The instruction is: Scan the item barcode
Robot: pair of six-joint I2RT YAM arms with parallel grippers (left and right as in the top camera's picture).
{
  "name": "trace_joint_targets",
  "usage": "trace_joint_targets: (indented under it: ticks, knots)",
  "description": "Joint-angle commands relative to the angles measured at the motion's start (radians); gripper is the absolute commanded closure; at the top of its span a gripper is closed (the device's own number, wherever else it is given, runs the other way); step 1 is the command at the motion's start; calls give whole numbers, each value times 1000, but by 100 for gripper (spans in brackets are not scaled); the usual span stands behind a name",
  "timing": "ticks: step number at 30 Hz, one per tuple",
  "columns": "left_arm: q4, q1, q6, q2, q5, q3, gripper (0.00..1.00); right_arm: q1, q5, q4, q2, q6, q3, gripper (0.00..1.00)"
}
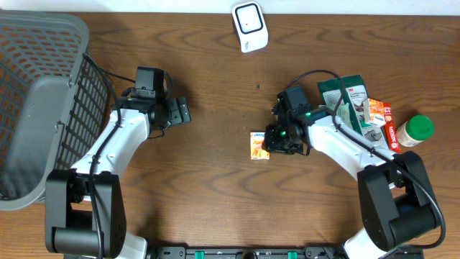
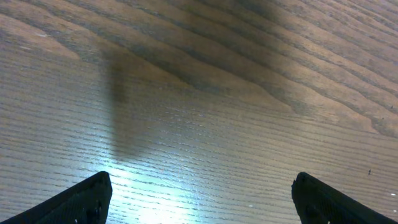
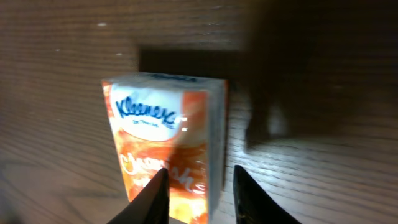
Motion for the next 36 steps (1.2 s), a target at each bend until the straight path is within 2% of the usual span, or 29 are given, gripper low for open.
trace_joint_targets:
  ticks: [1, 5, 10, 13, 18, 21, 26, 29, 36]
  knots:
    - [0, 3, 6, 1, -10, -8, 7, 13, 46, 12, -7, 38, -21, 75]
    - [0, 3, 6, 1, -10, -8, 6, 13, 59, 49, -7, 40, -32, 76]
    - [0, 3, 6, 1, -10, -8, 6, 13, 69, 80, -7, 40, -45, 66]
    - [0, 3, 6, 1, -10, -8, 7, 13, 95, 84, -7, 40, -46, 65]
    - [0, 3, 6, 1, -10, -8, 7, 14, 98, 92, -7, 41, -51, 69]
    - [0, 3, 6, 1, -10, -8, 7, 14, 104, 118, -7, 92, -89, 71]
    - [0, 3, 6, 1, -10, -8, 6, 24, 104, 196, -7, 128, -158, 91]
    - [0, 3, 6, 1, -10, -8, 7, 10, 103, 196, -15, 89, -143, 99]
    - [0, 3, 6, 1, -10, -8, 7, -82, -11, 70, -199, -134, -35, 99]
